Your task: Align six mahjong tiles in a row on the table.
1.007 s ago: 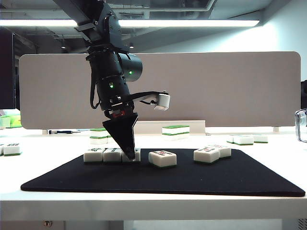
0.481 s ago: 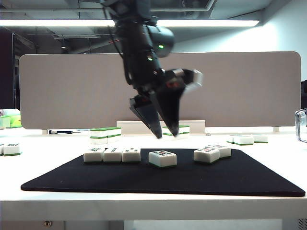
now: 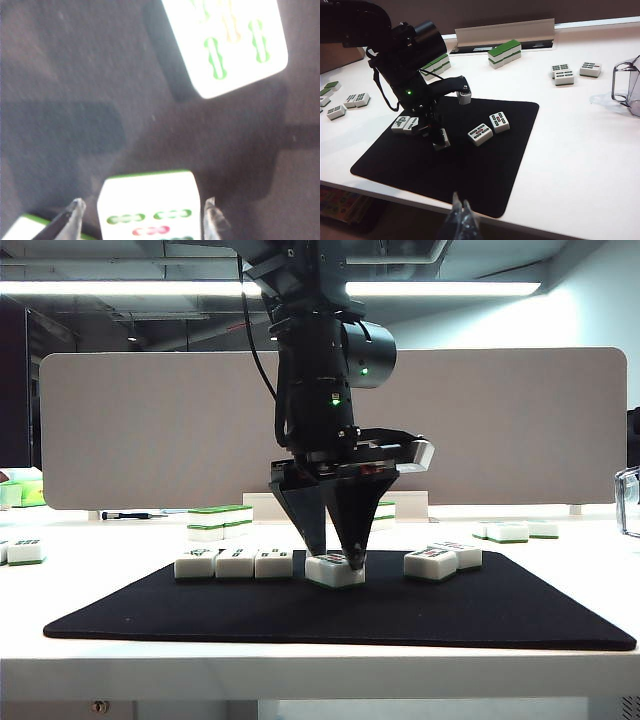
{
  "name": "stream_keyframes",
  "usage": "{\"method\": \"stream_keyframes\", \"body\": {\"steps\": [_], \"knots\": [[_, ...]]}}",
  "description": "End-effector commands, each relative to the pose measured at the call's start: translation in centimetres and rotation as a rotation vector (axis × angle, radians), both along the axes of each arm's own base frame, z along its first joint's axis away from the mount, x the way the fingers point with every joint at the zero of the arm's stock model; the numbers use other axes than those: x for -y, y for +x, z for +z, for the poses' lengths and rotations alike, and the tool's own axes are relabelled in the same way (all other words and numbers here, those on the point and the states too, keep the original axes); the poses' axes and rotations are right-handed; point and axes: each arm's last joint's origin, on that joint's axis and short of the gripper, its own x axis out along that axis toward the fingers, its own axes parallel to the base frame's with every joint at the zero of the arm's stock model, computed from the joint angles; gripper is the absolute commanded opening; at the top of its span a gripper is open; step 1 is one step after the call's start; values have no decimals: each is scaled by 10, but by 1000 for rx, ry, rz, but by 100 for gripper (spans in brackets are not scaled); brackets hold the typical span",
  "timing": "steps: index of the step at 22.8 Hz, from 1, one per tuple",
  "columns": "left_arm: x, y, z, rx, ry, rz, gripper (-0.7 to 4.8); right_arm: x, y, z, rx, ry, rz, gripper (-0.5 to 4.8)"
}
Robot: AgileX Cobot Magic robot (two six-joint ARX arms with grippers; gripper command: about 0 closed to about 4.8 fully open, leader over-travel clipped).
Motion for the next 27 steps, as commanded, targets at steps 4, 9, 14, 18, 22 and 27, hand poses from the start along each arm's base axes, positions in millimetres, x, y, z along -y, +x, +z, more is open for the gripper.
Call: {"method": "stream_keyframes", "body": {"steps": [4,9,14,18,22,27], "knots": [[-1,-2,0,-26,7,35,233,0,-2,1,30,1,3,-1],[-2,-3,7,19,21,-142,232,0,-2,1,30,1,3,-1],[-8,2,10,98,98,-328,232,0,-2,1,30,1,3,-1],[-17,11,10,113,83,-404,232,0,-2,1,30,1,3,-1],[-25,19,10,111,39,-389,232,0,-2,1,30,1,3,-1],[-26,21,2,78,27,-388,239,0,-2,1,30,1,3,-1]]}}
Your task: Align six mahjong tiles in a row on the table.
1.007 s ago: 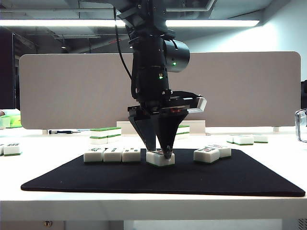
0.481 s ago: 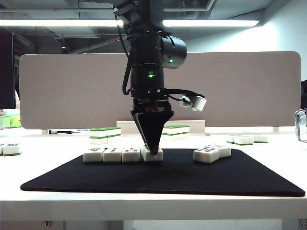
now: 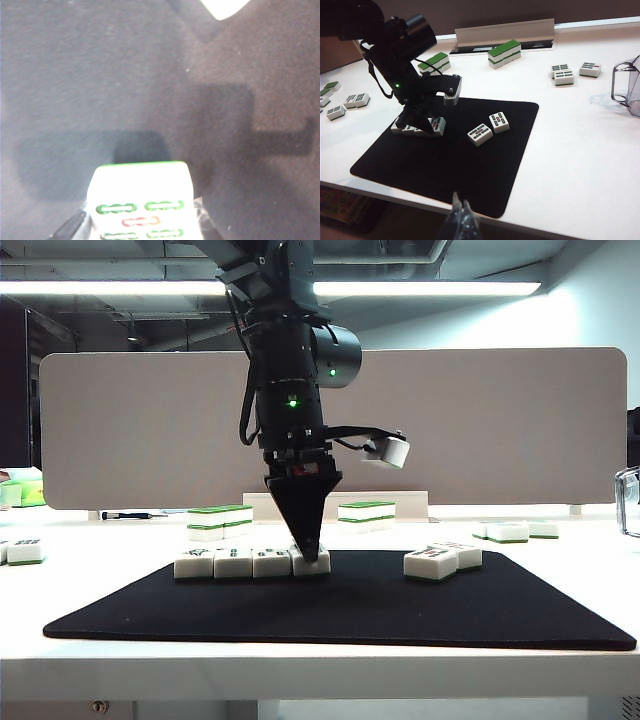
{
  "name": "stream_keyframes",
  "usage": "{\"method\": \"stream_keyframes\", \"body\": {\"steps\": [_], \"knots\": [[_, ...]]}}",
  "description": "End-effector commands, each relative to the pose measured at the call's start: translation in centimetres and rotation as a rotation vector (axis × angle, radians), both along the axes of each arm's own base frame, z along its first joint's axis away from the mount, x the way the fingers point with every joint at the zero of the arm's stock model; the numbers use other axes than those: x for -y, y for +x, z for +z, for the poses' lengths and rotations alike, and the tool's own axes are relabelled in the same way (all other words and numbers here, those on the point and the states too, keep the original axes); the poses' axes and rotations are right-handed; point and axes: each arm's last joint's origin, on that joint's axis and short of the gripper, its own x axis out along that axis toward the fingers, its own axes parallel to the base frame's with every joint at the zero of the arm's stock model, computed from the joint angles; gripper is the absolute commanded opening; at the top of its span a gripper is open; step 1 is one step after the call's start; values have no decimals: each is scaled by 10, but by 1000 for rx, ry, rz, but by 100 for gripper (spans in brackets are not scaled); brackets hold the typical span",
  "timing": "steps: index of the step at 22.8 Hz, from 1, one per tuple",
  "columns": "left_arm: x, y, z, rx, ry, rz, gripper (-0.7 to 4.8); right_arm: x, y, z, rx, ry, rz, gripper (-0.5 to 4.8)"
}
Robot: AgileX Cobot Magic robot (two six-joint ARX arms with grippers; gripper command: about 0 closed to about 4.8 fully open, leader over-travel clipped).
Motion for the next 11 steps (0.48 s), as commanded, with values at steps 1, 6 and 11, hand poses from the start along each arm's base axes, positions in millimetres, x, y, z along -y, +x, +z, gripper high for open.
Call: {"method": "stream_keyframes", "body": {"steps": [1,6,11], "knots": [[1,1,-2,-3,-5,-8,242,0,-2,1,30,1,3,-1],[1,3,-2,33,15,-2,247,0,-2,1,30,1,3,-1],[1,2,-2,49,44,13,333,0,-2,1,30,1,3,-1]]}}
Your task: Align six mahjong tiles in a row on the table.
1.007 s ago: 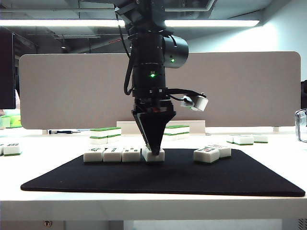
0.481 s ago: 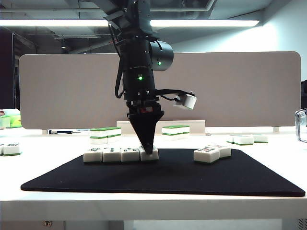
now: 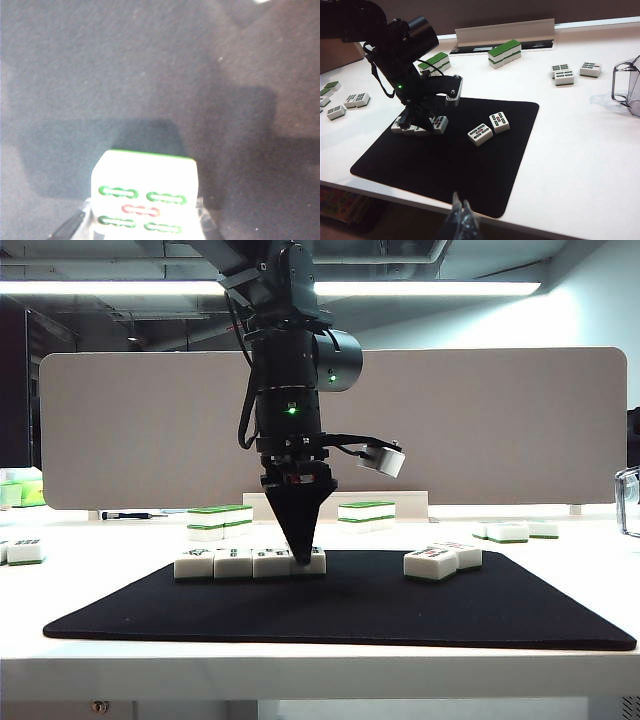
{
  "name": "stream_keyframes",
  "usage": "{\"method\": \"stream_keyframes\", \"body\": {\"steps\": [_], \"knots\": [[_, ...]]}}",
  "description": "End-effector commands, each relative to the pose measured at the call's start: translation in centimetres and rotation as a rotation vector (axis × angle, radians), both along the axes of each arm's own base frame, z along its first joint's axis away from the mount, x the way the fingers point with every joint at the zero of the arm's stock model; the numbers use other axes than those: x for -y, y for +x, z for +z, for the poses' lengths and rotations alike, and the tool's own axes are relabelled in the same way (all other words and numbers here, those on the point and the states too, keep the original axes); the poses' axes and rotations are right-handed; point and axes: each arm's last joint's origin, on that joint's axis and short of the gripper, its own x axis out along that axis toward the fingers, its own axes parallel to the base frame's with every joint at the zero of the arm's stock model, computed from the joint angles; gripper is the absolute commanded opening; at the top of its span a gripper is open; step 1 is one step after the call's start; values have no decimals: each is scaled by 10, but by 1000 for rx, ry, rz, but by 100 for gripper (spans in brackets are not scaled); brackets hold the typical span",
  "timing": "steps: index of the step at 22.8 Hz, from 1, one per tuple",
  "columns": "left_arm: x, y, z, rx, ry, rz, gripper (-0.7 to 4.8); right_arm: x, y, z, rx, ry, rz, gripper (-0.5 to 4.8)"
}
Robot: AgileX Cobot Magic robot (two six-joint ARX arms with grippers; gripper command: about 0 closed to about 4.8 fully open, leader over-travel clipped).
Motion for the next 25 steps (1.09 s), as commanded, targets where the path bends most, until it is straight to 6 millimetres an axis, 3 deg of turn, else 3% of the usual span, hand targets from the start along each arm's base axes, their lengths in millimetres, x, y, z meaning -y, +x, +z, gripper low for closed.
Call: {"method": "stream_keyframes", "body": {"steps": [1,4,6,9,14,20,22,23,25], "knots": [[3,-3,2,0,-2,-4,362,0,-2,1,30,1,3,-1],[9,-10,12,20,-21,3,365,0,-2,1,30,1,3,-1],[21,-14,31,63,-67,15,365,0,-2,1,30,1,3,-1],[47,-16,45,75,-299,184,364,0,-2,1,31,1,3,-1],[76,-24,17,25,-332,280,364,0,-2,1,31,1,3,-1],[86,-23,-4,10,-319,309,362,0,-2,1,31,1,3,-1],[87,-22,-7,7,-312,312,316,0,-2,1,31,1,3,-1],[86,-22,-7,7,-311,312,241,0,-2,1,31,1,3,-1],[87,-22,-7,9,-315,314,154,0,-2,1,31,1,3,-1]]}}
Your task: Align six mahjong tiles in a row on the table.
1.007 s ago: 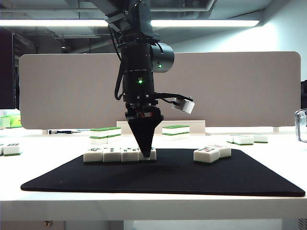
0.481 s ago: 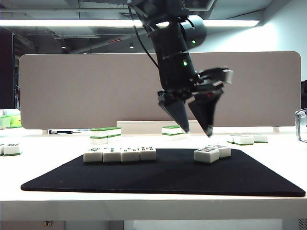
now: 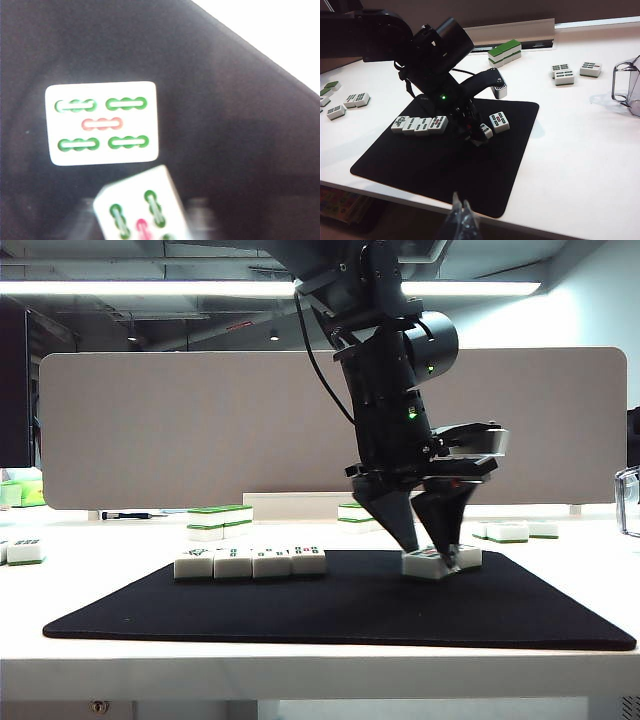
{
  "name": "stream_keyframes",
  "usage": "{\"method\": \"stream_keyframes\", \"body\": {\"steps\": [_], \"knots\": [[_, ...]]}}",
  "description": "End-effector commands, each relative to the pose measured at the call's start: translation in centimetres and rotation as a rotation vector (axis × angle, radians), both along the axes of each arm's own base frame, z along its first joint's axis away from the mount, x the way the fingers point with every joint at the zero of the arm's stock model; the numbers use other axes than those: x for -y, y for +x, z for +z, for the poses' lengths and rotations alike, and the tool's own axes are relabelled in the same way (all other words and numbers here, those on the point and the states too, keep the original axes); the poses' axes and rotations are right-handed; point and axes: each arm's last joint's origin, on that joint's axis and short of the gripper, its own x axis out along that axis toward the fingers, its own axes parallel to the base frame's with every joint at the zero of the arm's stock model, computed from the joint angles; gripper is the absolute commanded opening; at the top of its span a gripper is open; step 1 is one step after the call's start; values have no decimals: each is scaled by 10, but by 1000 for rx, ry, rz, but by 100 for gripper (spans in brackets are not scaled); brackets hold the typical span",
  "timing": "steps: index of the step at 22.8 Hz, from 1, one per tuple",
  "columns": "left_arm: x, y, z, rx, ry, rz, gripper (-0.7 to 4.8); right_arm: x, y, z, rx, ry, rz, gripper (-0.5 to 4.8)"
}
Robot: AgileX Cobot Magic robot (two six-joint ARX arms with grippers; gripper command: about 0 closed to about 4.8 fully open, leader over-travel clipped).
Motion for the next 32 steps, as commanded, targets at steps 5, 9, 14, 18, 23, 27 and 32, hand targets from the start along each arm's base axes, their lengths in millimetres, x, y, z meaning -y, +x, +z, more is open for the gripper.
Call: {"method": "stream_keyframes", "body": {"steps": [5,9,14,18,23,27,32], "knots": [[-2,2,2,5,5,231,143,0,-2,1,31,1,3,-1],[-17,9,5,-17,34,399,143,0,-2,1,31,1,3,-1],[-40,19,3,-162,11,739,154,0,-2,1,30,1,3,-1],[-39,19,3,-210,-30,719,166,0,-2,1,30,1,3,-1],[-34,22,8,-244,-124,723,284,0,-2,1,30,1,3,-1],[-38,28,45,-93,-85,472,283,0,-2,1,30,1,3,-1],[-47,24,77,86,97,-14,283,0,-2,1,30,1,3,-1]]}}
